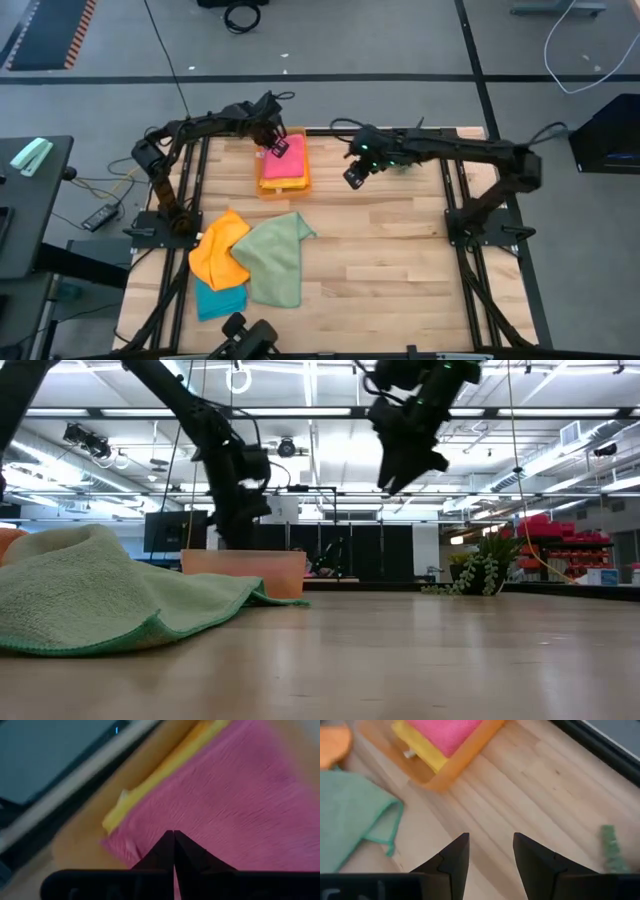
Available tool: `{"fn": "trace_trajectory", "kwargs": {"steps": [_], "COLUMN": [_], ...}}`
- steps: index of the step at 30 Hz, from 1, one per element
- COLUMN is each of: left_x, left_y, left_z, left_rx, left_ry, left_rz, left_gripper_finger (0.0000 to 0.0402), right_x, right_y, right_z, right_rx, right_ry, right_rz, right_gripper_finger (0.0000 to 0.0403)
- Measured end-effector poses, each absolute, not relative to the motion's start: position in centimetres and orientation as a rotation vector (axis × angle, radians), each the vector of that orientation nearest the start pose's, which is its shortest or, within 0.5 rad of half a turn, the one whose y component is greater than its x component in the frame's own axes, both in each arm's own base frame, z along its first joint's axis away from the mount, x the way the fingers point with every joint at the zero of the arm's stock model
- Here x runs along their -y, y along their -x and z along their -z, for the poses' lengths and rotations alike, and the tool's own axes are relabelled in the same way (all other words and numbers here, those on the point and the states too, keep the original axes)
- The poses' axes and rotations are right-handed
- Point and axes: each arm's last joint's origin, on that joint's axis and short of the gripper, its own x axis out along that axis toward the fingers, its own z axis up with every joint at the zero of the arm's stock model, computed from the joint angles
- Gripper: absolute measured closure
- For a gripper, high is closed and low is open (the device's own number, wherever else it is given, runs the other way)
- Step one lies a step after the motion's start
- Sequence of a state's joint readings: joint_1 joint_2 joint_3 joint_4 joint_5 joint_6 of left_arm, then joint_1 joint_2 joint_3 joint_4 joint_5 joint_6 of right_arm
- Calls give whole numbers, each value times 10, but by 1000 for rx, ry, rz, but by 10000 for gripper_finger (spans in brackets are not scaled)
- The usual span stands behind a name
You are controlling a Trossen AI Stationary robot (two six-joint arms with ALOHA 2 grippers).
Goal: Fold microfiber towels
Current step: Put the pink microfiber cloth into the orange bin, then fold the green microfiber cloth
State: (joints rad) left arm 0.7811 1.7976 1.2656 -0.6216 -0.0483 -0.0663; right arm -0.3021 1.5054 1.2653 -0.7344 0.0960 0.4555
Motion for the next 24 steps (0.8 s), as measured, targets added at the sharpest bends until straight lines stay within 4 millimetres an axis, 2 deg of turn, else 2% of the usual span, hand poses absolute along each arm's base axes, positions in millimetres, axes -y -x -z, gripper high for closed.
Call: {"fn": "trace_trajectory", "kwargs": {"steps": [4, 8, 11, 15, 20, 24], "left_x": [-247, -213, -175, -123, -48, 21], "left_y": [-267, -277, -280, -291, -311, -318], "left_z": [-226, -237, -236, -234, -226, -218], "left_rx": [-1020, -1085, -1255, -1442, -1495, -1482], "left_ry": [477, 538, 571, 529, 412, 297], "left_rz": [-687, -443, -311, -185, -48, 83], "left_gripper_finger": [396, 381, 359, 322, 262, 216], "right_x": [81, 59, 42, 23, 1, -18], "right_y": [-277, -268, -262, -258, -257, -256], "right_z": [-278, -274, -270, -260, -247, -245], "right_rx": [-746, -660, -665, -704, -755, -778], "right_ry": [-561, -572, -564, -541, -506, -483], "right_rz": [526, 432, 386, 336, 264, 201], "right_gripper_finger": [243, 242, 242, 243, 242, 243]}}
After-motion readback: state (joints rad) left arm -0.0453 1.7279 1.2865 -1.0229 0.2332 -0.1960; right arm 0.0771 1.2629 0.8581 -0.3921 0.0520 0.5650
